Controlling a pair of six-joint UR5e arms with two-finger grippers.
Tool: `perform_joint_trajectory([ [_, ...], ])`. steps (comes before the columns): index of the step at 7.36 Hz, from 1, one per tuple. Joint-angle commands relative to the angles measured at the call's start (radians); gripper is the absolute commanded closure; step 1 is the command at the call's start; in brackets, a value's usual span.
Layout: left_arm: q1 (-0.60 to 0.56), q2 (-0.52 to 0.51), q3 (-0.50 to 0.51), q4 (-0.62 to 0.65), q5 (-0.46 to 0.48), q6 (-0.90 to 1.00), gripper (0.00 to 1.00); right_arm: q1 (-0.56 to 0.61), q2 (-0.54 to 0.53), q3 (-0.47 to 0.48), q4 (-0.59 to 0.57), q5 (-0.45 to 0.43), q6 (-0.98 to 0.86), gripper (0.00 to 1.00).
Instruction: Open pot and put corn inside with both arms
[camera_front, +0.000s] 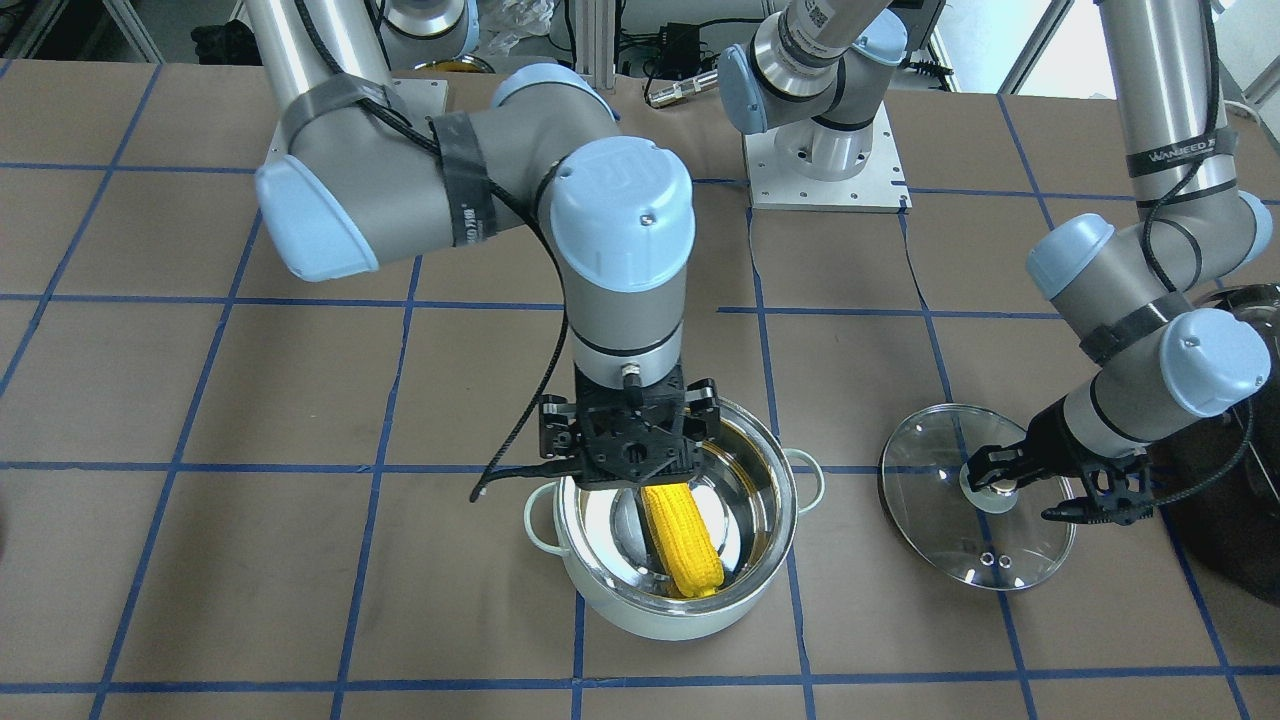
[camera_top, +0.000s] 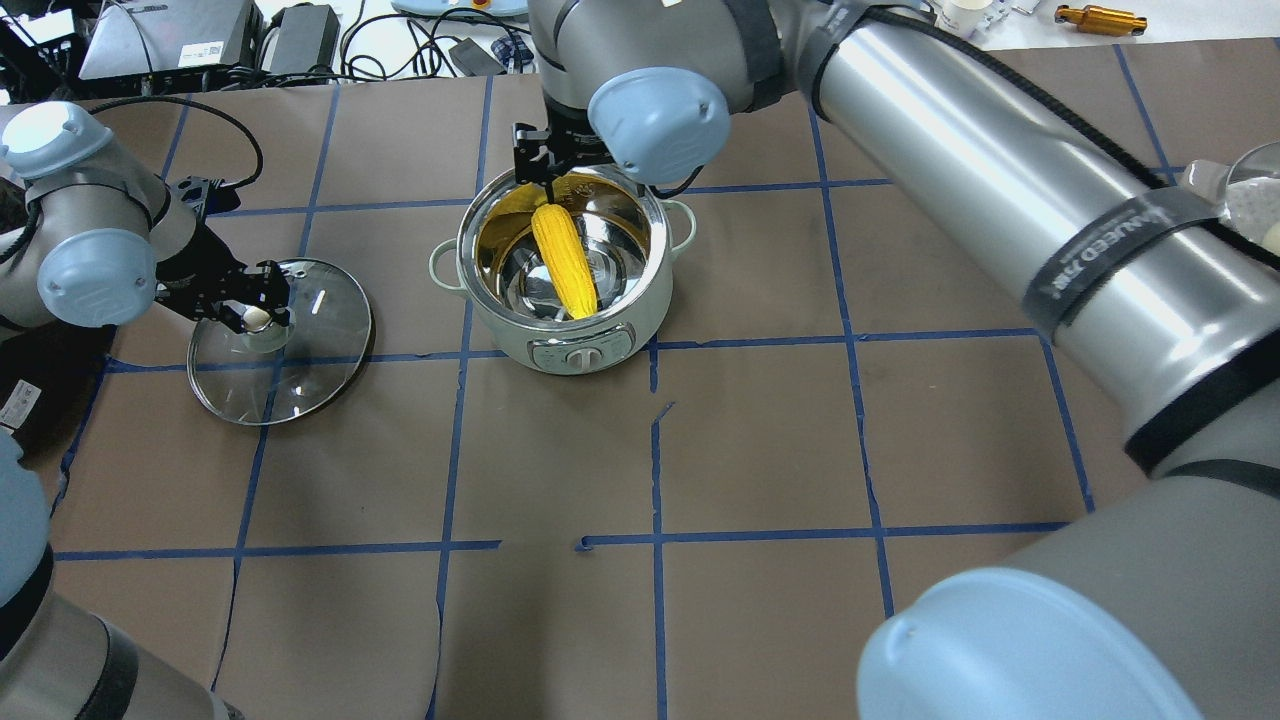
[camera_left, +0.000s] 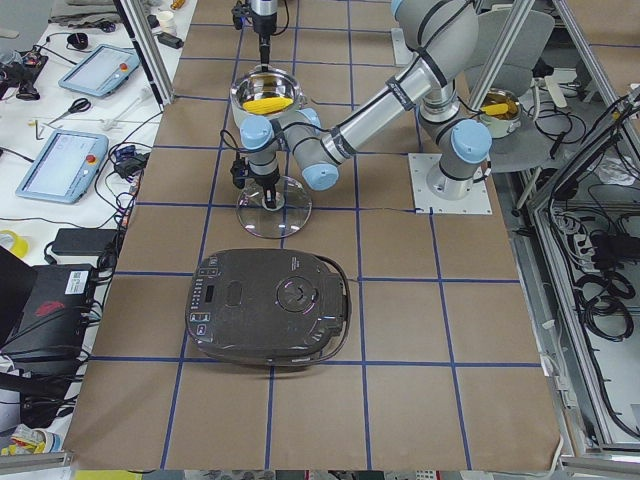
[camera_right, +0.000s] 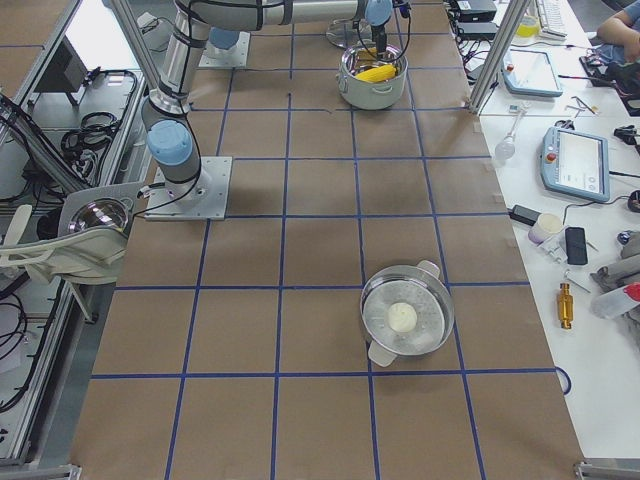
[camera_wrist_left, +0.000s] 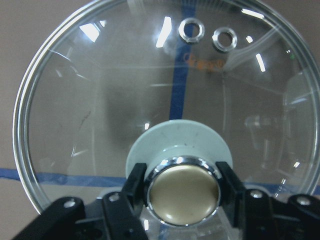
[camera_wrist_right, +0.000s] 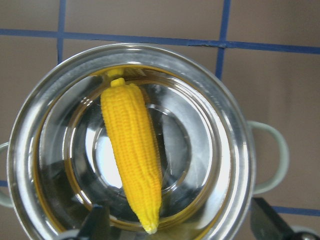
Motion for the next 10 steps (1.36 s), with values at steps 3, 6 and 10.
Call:
perform_joint_trajectory([
  [3,-0.096,0.109,0.286,-0.409,-0.001,-0.154,0.16,-0.288,-0.278,0.188,0.141,0.009,-0.157,0.00],
  [6,-0.337,0.208,0.417,-0.579,-0.003,-0.393,0.12,-0.337,-0.424,0.253,0.306,-0.063,-0.261,0.00],
  [10,-0.522,0.352,0.342,-0.569,0.000,-0.411,0.00,-0.339,-0.474,0.291,0.357,-0.068,-0.259,0.00],
])
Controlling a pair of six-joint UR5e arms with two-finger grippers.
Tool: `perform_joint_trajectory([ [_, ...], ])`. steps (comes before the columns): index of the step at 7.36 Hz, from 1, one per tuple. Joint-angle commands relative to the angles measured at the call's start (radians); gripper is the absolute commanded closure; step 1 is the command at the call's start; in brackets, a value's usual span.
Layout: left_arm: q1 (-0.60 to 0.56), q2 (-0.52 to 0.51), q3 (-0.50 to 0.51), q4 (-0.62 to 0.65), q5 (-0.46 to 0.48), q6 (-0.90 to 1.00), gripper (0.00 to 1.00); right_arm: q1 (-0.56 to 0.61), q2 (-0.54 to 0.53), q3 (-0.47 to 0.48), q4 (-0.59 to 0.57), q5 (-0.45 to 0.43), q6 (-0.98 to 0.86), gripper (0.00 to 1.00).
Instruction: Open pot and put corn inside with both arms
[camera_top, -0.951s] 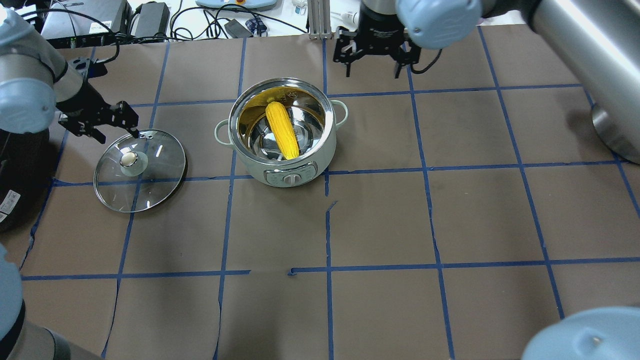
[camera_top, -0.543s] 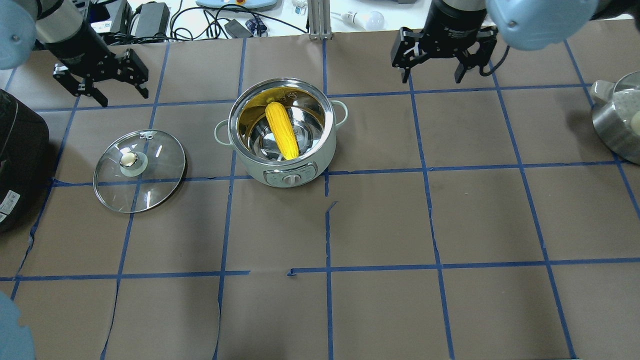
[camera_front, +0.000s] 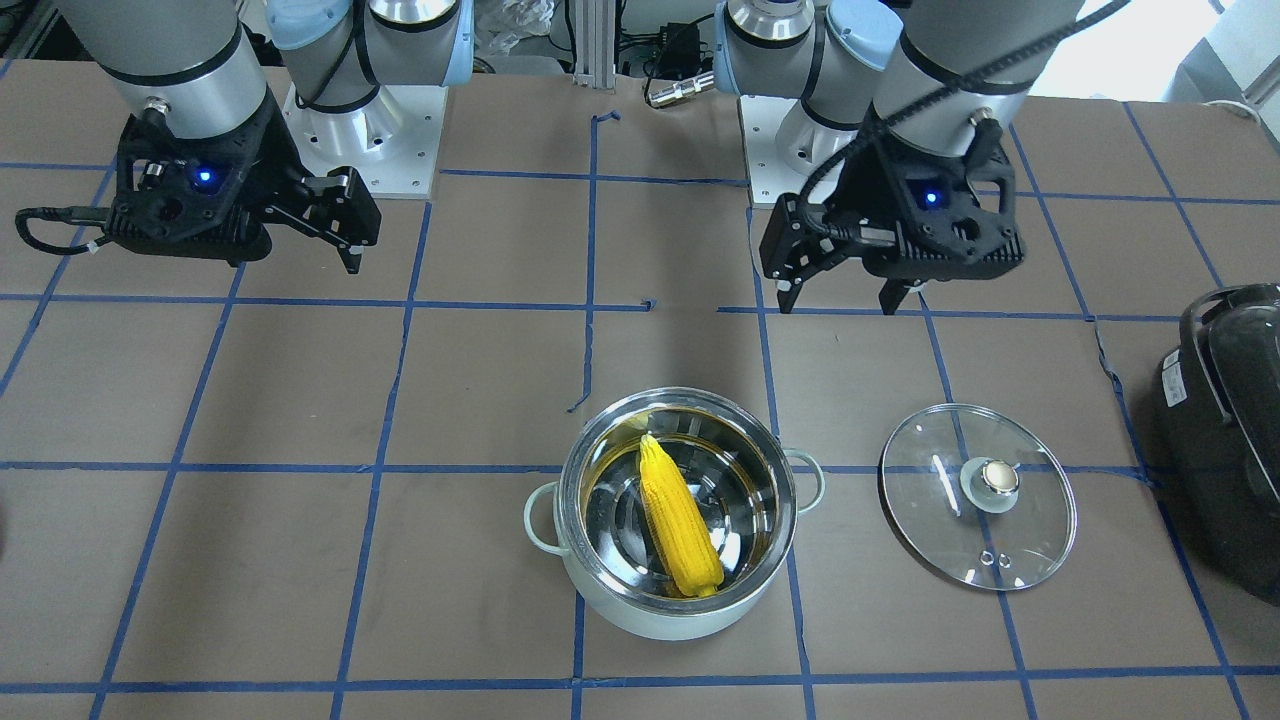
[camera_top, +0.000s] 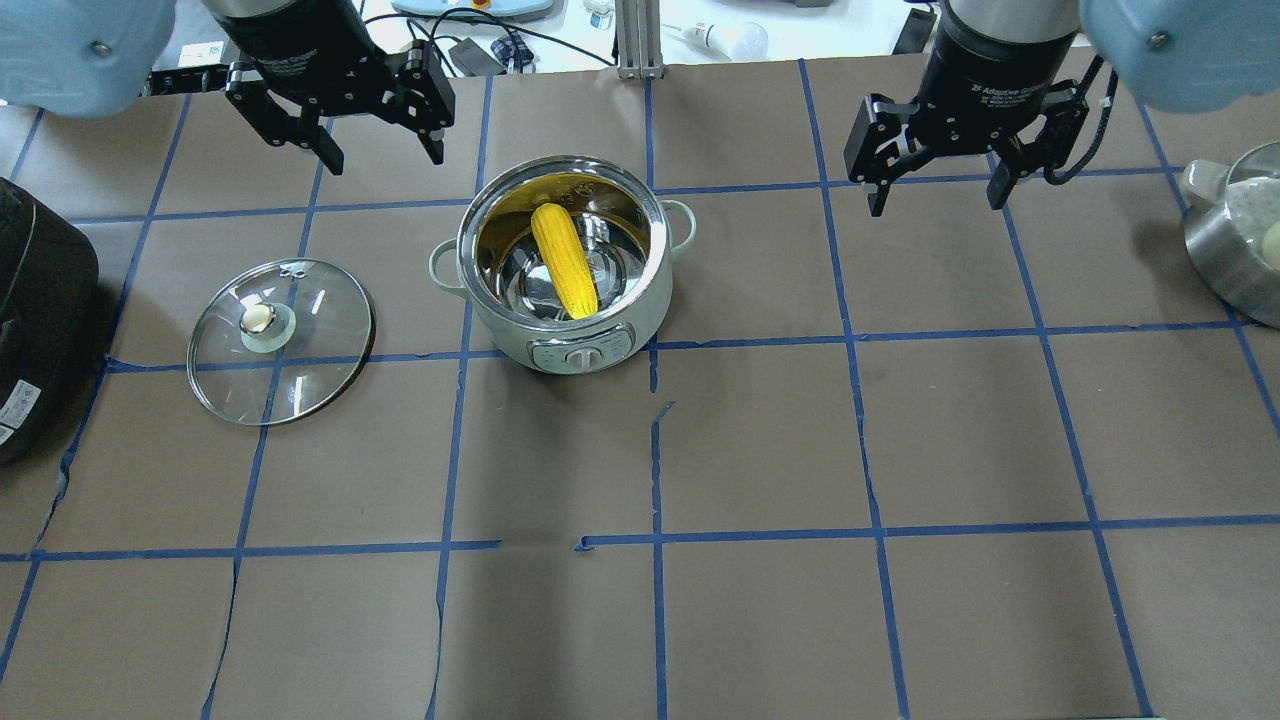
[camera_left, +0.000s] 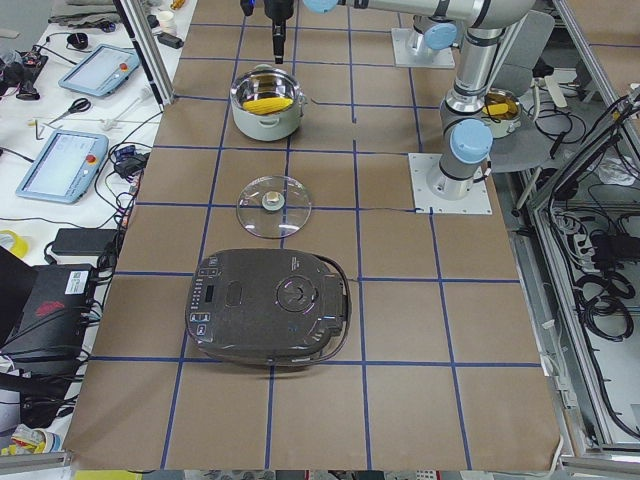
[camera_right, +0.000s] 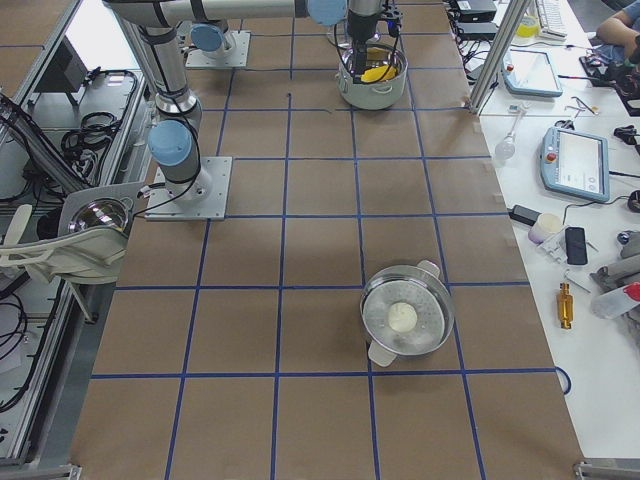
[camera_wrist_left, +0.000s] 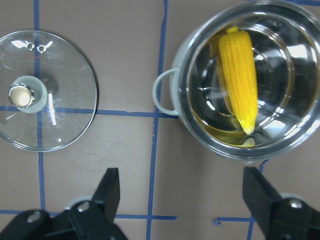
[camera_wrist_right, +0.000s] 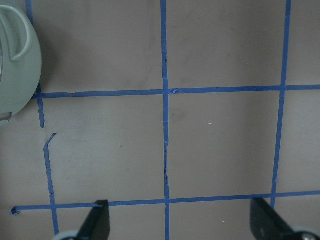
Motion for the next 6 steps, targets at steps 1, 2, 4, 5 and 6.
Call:
perform_joint_trajectory([
  [1,-0.017,0.069,-0.065,0.007,-0.002,0.004,0.00,-0.001,-0.019,0.022,0.001,0.002,-0.002,0.00],
  [2,-0.008,0.061,-0.079,0.063,-0.008,0.006,0.00,-0.002,-0.019,0.022,-0.013,0.029,-0.003,0.01],
  [4,-0.008,0.068,-0.091,0.102,-0.012,0.006,0.00,-0.019,-0.027,0.022,-0.035,0.036,-0.003,0.00],
  [5,-0.006,0.071,-0.096,0.100,-0.005,0.006,0.00,-0.022,-0.030,0.022,-0.033,0.036,-0.005,0.00],
  [6,-0.006,0.074,-0.096,0.091,0.001,0.010,0.00,-0.022,-0.032,0.022,-0.031,0.034,-0.003,0.00],
])
